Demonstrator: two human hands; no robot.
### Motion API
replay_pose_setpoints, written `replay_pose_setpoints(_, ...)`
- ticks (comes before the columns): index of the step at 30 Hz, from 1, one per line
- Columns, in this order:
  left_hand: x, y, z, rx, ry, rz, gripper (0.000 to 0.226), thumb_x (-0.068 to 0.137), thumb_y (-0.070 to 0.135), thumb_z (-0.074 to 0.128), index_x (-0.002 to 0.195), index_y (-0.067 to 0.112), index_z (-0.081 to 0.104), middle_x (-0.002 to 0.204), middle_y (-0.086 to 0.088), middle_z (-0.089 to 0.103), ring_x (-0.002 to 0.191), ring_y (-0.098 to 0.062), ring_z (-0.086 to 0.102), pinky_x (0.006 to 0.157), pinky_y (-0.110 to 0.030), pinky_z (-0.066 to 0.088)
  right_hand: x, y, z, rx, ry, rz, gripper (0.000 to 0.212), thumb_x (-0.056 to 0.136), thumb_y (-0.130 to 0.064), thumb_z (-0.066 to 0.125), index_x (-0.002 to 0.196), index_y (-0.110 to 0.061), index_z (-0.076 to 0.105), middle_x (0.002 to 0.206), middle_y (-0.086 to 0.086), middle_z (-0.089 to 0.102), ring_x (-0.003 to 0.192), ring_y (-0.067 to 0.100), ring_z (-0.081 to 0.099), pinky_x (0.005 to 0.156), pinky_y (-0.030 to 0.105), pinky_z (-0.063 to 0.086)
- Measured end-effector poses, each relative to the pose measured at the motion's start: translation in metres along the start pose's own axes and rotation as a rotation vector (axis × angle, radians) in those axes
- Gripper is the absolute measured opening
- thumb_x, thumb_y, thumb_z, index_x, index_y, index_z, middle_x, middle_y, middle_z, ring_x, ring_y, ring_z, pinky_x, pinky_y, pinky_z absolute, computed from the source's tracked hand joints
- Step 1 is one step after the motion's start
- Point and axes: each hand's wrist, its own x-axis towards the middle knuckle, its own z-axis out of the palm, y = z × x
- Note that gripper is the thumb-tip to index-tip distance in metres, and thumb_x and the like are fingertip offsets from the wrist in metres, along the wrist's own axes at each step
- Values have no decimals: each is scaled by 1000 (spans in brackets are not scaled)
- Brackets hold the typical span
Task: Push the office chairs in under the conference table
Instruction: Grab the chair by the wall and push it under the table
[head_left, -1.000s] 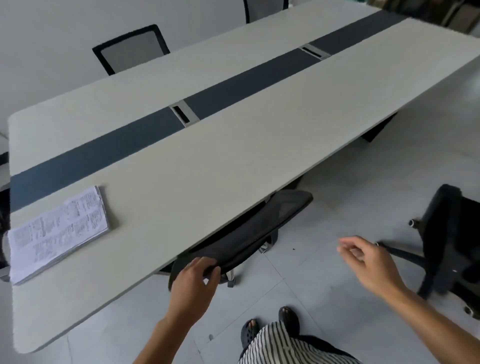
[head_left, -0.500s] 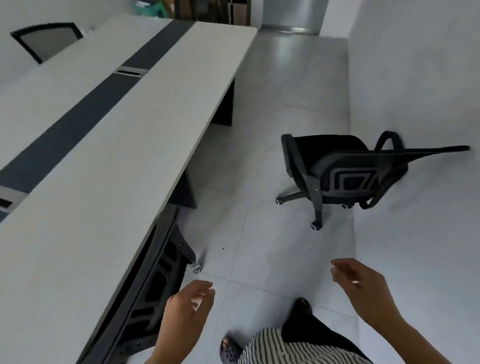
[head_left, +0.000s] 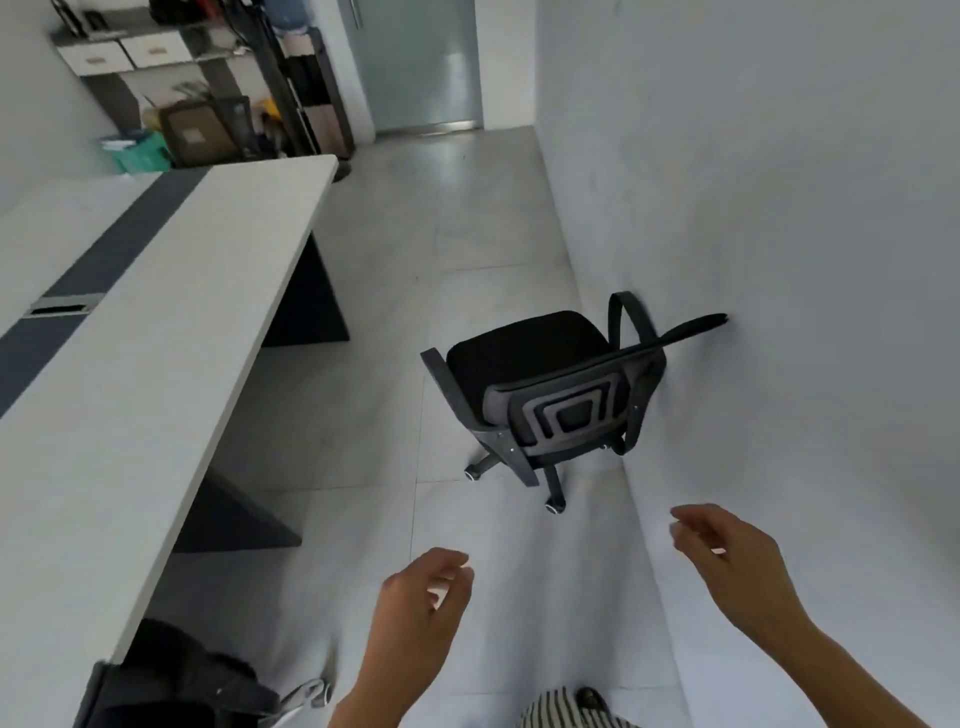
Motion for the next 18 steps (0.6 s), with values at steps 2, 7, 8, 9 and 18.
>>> replay_pose_setpoints(2, 25, 21, 13, 0, -25, 42, 13, 84, 22, 64, 84, 34, 66, 81, 25, 68, 73, -2, 65, 66, -21, 50, 22, 1, -11, 22, 33, -12, 11, 88, -25, 63, 97, -31, 66, 86, -11, 72, 82, 6, 68, 71, 22, 50)
replay_pose_setpoints(7, 94, 46, 30, 38, -51, 79, 12, 85, 23, 63, 84, 35, 65, 76, 17, 70, 77, -2, 64, 63, -17, 49, 74, 2, -18, 32, 52, 1, 13, 89, -27, 61, 101, -28, 66, 89, -12, 71, 84, 7, 68, 75, 26, 53)
replay_pose_setpoints(8, 113, 50, 33, 48, -60, 86, 10, 85, 24, 62, 86, 33, 66, 76, 15, 70, 77, -1, 64, 64, -18, 49, 88, 1, -18, 30, 62, 3, 12, 89, -27, 61, 101, -29, 65, 89, -13, 70, 84, 6, 67, 75, 26, 53)
replay_pose_setpoints(9, 132, 54, 37, 62, -69, 95, 8, 86, 25, 62, 88, 32, 66, 78, 14, 70, 77, 0, 63, 66, -19, 50, 102, -1, -19, 23, 76, 2, 12, 89, -27, 61, 100, -30, 65, 89, -15, 69, 84, 5, 66, 75, 25, 53)
replay_pose_setpoints(18, 310, 77, 95, 361, -211, 220, 27, 89, 39, 52, 111, 24, 56, 102, 10, 56, 88, -7, 55, 75, -14, 43, 264, -24, -15, -168, 189, 3, 23, 92, -26, 58, 114, -21, 64, 103, -12, 63, 96, 10, 61, 85, 28, 49)
